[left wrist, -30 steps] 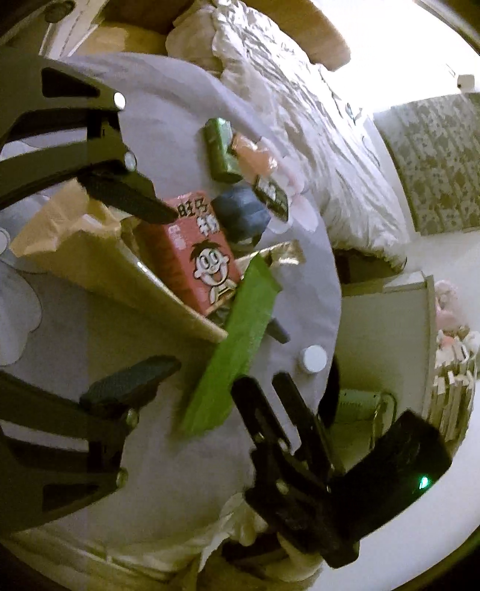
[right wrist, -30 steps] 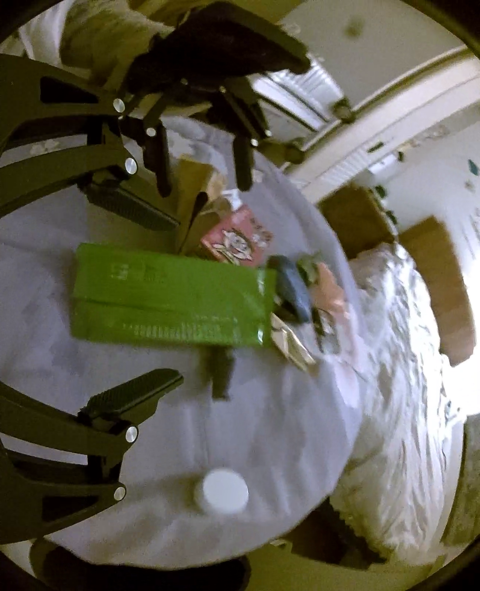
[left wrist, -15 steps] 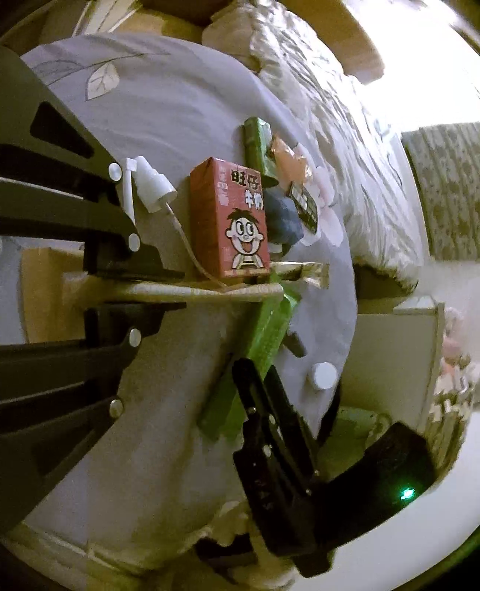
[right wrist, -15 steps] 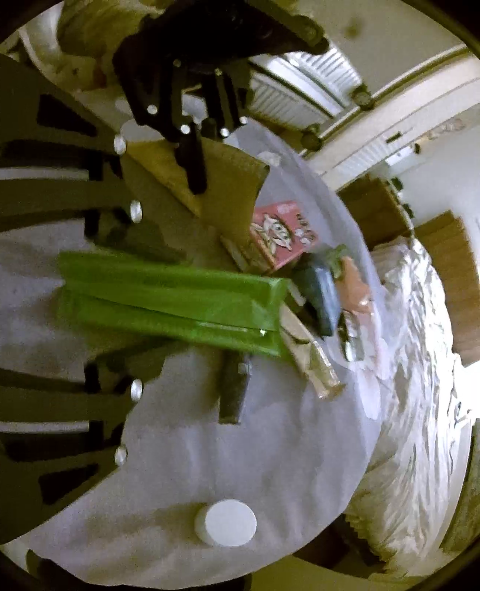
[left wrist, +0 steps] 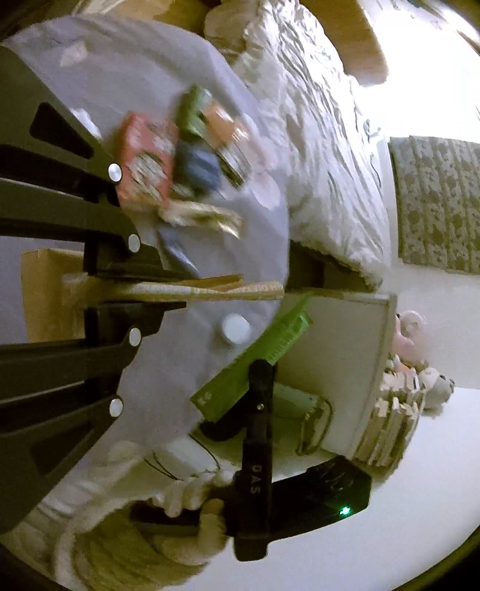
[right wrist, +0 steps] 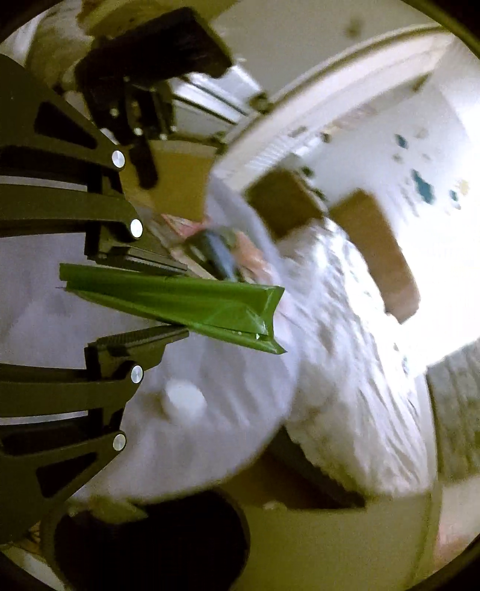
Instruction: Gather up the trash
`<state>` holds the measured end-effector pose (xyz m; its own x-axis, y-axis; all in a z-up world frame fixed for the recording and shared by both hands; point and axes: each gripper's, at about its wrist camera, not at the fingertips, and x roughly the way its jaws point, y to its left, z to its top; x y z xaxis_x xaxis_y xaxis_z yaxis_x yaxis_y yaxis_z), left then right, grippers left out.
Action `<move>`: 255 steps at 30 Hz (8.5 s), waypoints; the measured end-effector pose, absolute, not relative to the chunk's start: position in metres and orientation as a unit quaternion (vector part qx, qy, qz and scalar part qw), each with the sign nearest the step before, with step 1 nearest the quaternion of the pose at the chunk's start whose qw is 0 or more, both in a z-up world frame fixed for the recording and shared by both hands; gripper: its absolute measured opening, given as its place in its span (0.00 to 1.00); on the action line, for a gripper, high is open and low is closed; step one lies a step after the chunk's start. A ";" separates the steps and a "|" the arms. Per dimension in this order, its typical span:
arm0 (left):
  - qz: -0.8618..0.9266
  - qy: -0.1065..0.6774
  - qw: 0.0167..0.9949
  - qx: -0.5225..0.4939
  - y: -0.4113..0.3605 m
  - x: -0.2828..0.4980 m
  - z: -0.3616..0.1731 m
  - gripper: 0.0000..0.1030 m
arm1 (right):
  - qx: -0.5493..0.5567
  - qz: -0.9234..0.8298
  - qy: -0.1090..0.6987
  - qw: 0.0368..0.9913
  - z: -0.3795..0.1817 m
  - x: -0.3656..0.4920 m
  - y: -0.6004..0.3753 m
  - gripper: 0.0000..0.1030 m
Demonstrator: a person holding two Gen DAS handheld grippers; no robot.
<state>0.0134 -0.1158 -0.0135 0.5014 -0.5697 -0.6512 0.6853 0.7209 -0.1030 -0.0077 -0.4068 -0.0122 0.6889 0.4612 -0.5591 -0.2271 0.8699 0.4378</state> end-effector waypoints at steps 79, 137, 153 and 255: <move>-0.431 0.346 0.833 0.028 -0.356 0.066 -0.015 0.64 | 0.291 -0.075 0.308 0.903 -0.062 -0.039 -0.613 0.62; -0.174 0.436 0.881 -0.061 0.025 0.049 -0.081 0.35 | 0.008 0.297 0.441 0.847 -0.054 0.070 -0.199 0.57; -0.234 0.363 0.902 -0.025 -0.056 0.034 -0.006 0.35 | 0.150 0.229 0.319 0.907 0.022 0.030 -0.337 0.55; -0.411 0.389 0.818 0.102 -0.410 0.081 -0.057 0.53 | 0.387 -0.111 0.322 0.857 -0.112 -0.020 -0.671 0.70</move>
